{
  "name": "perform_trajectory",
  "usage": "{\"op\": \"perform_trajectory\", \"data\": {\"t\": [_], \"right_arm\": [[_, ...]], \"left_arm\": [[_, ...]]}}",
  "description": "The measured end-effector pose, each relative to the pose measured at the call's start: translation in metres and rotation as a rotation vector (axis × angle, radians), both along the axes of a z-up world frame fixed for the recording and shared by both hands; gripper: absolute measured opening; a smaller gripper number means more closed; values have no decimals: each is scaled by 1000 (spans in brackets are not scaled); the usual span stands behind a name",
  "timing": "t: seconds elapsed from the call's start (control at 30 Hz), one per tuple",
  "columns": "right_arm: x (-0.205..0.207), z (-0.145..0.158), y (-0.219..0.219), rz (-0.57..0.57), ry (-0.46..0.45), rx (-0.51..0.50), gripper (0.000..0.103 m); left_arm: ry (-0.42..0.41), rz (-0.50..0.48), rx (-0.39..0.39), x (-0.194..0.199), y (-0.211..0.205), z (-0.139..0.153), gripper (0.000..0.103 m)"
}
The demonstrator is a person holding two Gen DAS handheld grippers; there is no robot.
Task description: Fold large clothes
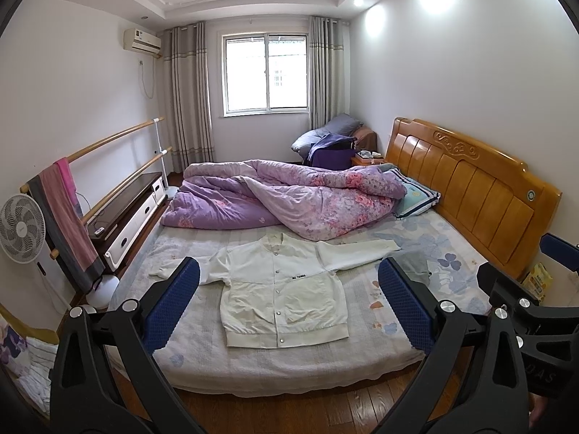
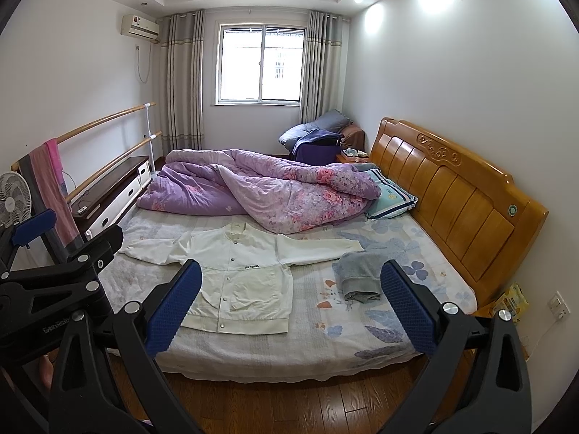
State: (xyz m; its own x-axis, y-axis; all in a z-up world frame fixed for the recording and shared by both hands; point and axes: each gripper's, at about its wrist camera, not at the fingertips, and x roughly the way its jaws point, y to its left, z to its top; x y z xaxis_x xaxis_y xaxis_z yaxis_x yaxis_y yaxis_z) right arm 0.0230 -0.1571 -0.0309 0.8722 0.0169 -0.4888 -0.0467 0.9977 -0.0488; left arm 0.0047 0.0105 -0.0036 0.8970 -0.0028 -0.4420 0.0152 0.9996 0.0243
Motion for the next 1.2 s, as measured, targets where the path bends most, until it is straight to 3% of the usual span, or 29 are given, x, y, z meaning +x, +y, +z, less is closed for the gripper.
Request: {"op": "perform_trajectory", "data": {"t": [1.2], "right_arm": [[14, -2, 1, 31, 49, -11, 96]], "left_arm": [[80, 31, -19, 22, 2, -6, 98]]}}
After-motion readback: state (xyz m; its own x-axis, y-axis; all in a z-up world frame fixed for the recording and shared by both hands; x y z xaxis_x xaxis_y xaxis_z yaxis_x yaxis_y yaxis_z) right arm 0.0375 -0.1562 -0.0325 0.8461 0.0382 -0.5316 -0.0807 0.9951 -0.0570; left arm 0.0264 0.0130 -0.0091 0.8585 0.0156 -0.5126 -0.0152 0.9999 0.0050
